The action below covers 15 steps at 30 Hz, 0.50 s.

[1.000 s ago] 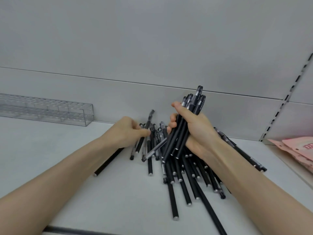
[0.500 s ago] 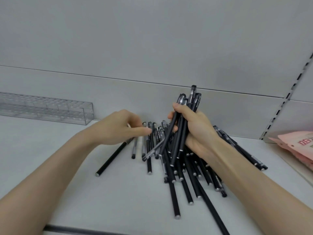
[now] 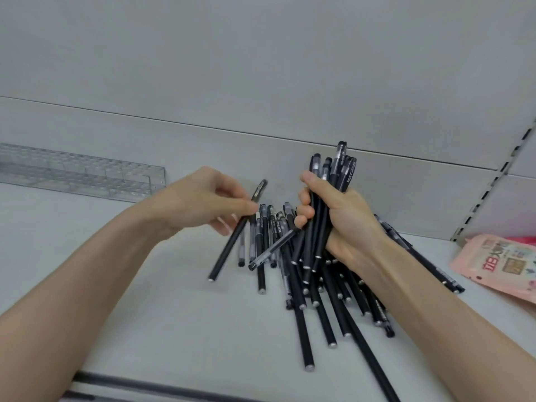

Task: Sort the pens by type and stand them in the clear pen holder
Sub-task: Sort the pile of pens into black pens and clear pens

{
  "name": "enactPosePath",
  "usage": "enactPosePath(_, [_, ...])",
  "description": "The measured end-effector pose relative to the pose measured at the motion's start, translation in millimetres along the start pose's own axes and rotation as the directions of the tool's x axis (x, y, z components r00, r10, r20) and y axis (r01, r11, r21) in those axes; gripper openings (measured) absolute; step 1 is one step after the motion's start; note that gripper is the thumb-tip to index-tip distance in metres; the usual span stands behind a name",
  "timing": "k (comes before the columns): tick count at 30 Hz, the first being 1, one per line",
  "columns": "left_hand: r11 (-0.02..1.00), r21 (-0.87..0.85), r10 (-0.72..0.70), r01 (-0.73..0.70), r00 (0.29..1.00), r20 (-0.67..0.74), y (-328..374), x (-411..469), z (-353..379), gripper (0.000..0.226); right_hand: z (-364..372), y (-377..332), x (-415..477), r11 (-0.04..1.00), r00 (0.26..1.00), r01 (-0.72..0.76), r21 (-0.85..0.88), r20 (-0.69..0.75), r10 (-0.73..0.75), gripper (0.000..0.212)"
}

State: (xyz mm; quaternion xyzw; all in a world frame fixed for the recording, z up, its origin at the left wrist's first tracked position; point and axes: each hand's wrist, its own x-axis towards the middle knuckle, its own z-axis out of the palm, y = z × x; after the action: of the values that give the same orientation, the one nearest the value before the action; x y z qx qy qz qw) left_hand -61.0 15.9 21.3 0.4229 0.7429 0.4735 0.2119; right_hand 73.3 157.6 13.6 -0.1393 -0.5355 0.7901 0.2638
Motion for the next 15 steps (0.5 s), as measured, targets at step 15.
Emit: enactPosePath(15, [0.845,-0.501,0.159,-0.185,0.983,-0.094,8,0,50,0.026,-1,-1,-2,0.996,0.998,0.012,-0.087,0.065,-0.007,0.026])
